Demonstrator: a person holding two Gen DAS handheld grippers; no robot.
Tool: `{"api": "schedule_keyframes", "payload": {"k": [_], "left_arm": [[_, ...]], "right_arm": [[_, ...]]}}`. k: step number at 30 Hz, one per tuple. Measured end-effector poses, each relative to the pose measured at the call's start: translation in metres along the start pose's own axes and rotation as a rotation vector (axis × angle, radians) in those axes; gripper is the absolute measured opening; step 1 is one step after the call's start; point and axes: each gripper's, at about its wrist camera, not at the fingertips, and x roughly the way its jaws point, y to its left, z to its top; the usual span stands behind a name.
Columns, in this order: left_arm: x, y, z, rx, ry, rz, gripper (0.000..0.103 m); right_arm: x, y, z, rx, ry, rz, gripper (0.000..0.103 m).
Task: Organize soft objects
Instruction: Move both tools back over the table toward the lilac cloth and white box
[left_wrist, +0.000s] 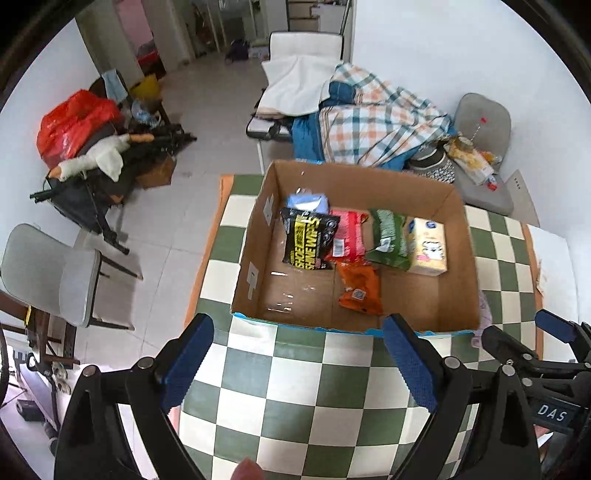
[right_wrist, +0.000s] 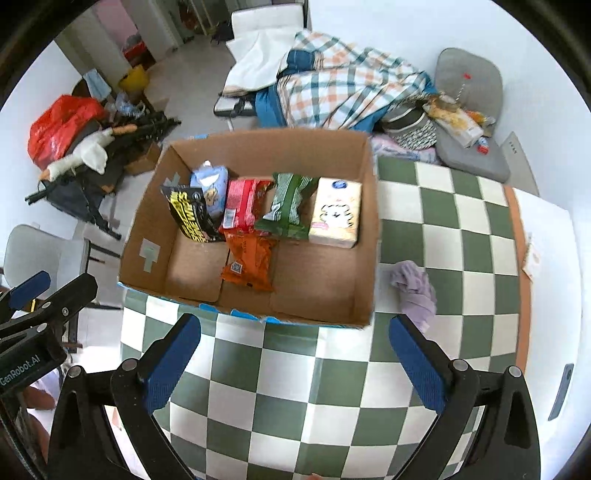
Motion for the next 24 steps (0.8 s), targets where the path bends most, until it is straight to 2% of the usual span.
{"api": "schedule_keyframes", "payload": {"k": [6,13,16,19,24], "left_arm": [[-0.029,-0.010,-0.003,0.004,-0.042,-0.033,0.094],[-0.035,-0.035,-0.003,0.028,-0.037,-0.053,0.094],[-0.030,-0.064,0.003,0.067,0.001,-0.089,0.094],[-0.017,-0.112,0.013,0.166,0.057,-0.135,0.094],[0.028,-0.219,0.029,0.382,0.183,-0.142,0.094]], "right_arm": [[-0.043,-0.010,-0.015,0.013,-0.064,0.008,0.103],[-0.055,-0.034,-0.030,0.068,-0.053,0.067,0.103],[-0.054,-0.067,-0.037,0.136,-0.035,0.081,0.103],[-0.053,-0.107,-0.043,0.206,-0.021,0.060,0.103],[-0.054,-0.195,-0.053,0.322,-0.009,-0.027,0.103]]}}
